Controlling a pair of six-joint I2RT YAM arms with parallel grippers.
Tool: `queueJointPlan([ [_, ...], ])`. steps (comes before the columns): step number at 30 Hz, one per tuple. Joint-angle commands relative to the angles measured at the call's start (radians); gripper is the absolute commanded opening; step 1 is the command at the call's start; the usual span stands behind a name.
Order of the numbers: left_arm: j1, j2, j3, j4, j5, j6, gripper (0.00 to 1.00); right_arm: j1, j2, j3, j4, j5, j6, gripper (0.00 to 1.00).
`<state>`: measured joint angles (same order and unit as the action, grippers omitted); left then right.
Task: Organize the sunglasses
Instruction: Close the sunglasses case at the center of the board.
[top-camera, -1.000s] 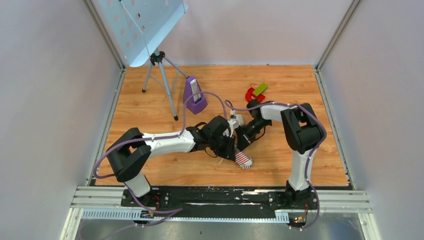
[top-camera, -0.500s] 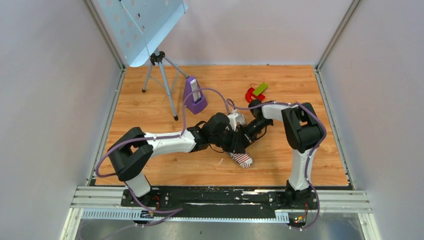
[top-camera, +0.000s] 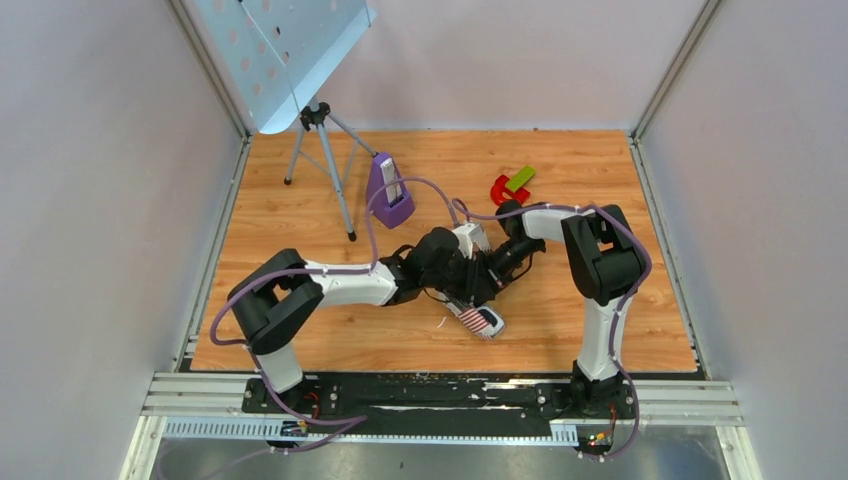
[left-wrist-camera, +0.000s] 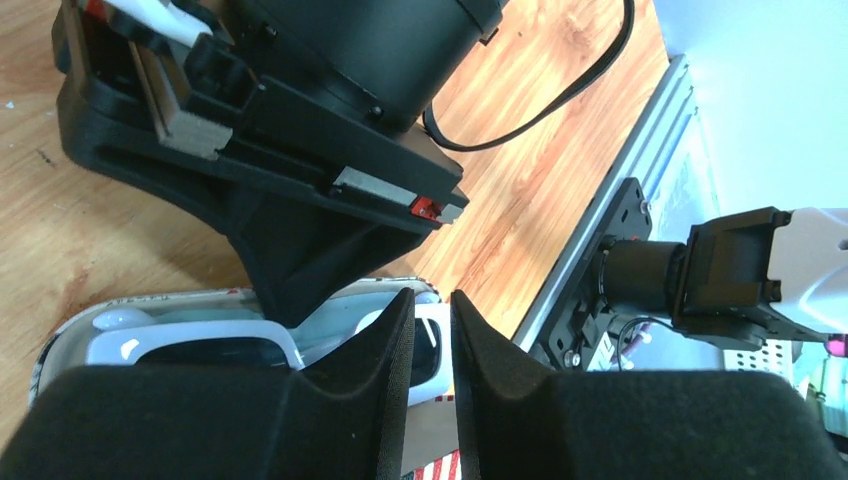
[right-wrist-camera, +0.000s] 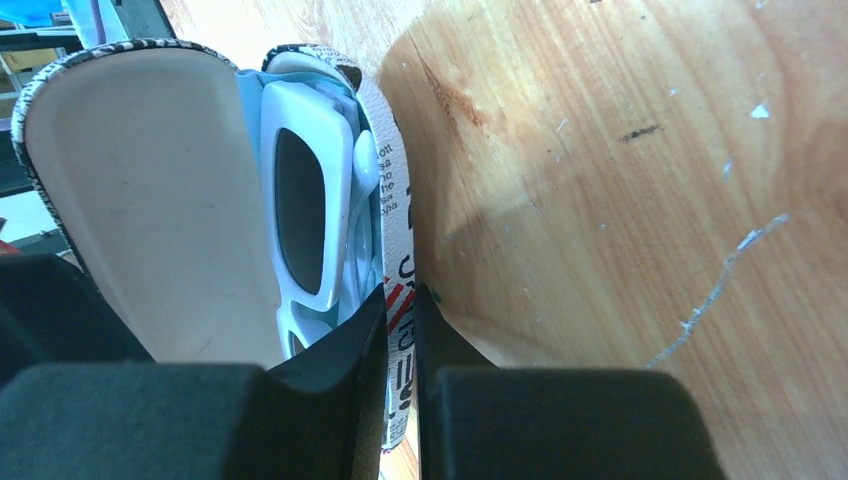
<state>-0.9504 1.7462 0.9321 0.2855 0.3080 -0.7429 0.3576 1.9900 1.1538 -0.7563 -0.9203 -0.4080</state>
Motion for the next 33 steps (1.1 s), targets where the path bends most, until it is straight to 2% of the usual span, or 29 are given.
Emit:
queueJointPlan([
  [1,0.001,-0.098,-0.024,0.037,-0.030,0.040,0.23,-0.003,0.031,-0.007,-0.020,-0.014,-0.006,0.11],
  [8,-0.002,-0.269,-0.070,-0.095,-0.066,0.137,0.24,-0.005,0.027,-0.006,-0.020,-0.005,-0.007,0.11],
  [14,-0.003,-0.295,-0.168,-0.107,-0.020,0.122,0.22,-0.005,0.026,-0.006,-0.020,-0.003,-0.008,0.11],
  [22,-0.009,-0.253,-0.209,-0.048,-0.002,0.091,0.21,-0.005,0.024,-0.009,-0.020,-0.002,-0.008,0.11],
  [33,-0.011,-0.122,-0.148,-0.055,-0.036,0.084,0.21,-0.005,0.016,-0.012,-0.020,-0.007,-0.010,0.11],
])
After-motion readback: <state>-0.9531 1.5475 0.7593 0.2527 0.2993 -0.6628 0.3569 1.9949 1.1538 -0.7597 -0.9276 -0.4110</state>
